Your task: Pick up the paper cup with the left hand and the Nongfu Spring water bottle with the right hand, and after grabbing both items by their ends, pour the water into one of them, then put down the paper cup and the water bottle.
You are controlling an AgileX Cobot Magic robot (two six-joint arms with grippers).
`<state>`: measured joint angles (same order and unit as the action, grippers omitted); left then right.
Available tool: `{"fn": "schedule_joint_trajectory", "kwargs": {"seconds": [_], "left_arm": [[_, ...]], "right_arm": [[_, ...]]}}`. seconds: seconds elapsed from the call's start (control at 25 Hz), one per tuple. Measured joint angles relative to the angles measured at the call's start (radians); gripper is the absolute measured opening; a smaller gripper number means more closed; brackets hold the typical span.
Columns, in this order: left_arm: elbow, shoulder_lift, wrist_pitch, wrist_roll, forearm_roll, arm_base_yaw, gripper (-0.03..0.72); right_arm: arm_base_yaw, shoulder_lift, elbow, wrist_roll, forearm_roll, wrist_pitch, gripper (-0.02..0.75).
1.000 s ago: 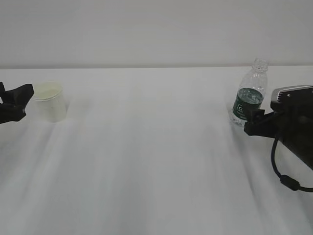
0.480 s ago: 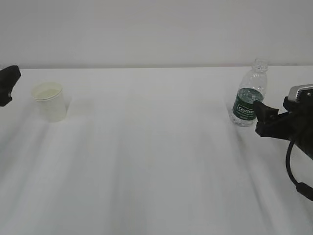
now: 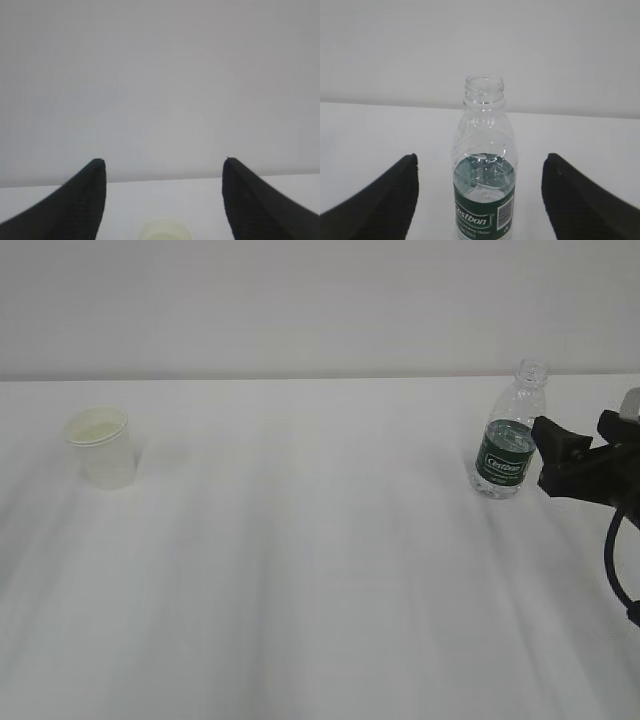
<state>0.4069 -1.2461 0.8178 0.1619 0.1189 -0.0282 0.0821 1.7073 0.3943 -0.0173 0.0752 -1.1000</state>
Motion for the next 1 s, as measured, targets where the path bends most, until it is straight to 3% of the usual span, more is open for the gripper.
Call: {"fn": "schedule_joint_trajectory", "kwargs": {"seconds": [1.0], "left_arm": [[-0.002, 0.345, -0.242, -0.005, -0.051, 0.0, 0.483]], "right_arm": [[0.0, -0.471, -0.035, 0.0, 0.002, 0.398, 0.577]]}}
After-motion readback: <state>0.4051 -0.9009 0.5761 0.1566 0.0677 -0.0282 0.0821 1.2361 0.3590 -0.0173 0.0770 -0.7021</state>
